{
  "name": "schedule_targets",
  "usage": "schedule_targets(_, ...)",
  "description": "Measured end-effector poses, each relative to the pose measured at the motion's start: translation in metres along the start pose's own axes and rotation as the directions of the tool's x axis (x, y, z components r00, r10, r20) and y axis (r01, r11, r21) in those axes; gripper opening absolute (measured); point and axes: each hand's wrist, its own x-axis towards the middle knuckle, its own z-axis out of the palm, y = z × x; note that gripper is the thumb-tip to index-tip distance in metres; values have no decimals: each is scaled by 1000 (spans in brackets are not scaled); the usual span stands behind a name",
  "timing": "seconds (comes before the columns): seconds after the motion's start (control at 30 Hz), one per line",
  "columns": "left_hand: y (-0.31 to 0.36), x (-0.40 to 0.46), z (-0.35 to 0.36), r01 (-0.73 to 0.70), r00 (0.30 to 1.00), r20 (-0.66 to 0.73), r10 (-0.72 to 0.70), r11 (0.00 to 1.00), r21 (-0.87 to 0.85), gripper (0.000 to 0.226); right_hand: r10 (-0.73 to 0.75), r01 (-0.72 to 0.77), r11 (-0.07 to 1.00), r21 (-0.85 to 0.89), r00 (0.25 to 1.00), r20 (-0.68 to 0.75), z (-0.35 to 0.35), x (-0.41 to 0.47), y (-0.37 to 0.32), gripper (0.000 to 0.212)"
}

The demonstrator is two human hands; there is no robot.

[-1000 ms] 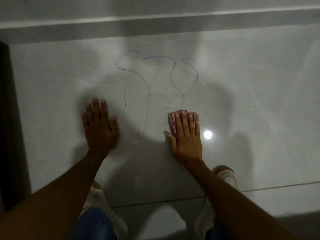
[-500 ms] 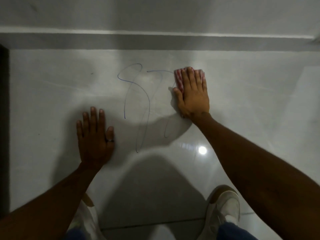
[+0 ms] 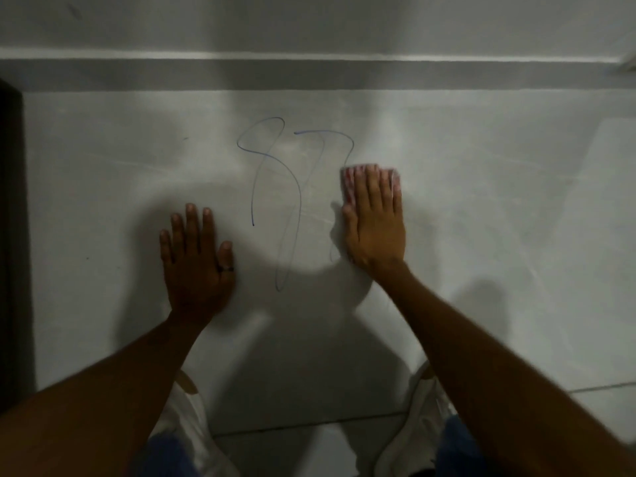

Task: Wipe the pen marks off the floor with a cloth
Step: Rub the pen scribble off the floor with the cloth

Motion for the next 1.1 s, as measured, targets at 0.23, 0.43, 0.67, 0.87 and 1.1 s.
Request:
schedule_targets(0.23, 6, 3, -7, 17, 1000, 14, -16, 999, -41, 67, 44, -46, 998, 42, 998, 35, 43, -142, -29, 68)
schedule_targets(0.43, 5, 2, -7, 18, 1000, 8, -18, 999, -29, 67, -140, 141, 989, -53, 990, 28, 38, -79, -21, 68)
schedule_targets(0.67, 5, 2, -4, 11, 1000, -8, -11, 1000, 5, 69, -176, 173, 982, -82, 984, -34, 7, 24, -30, 65)
schedule_targets(0.87, 5, 1, -5, -2, 999, -44, 3, 1000, 26, 68, 1, -3, 1000, -27, 997, -83, -22, 126, -47, 66)
schedule_targets(1.1, 6, 2, -5, 9, 1000, -18, -9, 1000, 16, 68, -18, 15, 999, -35, 997, -80, -18, 100, -52, 66)
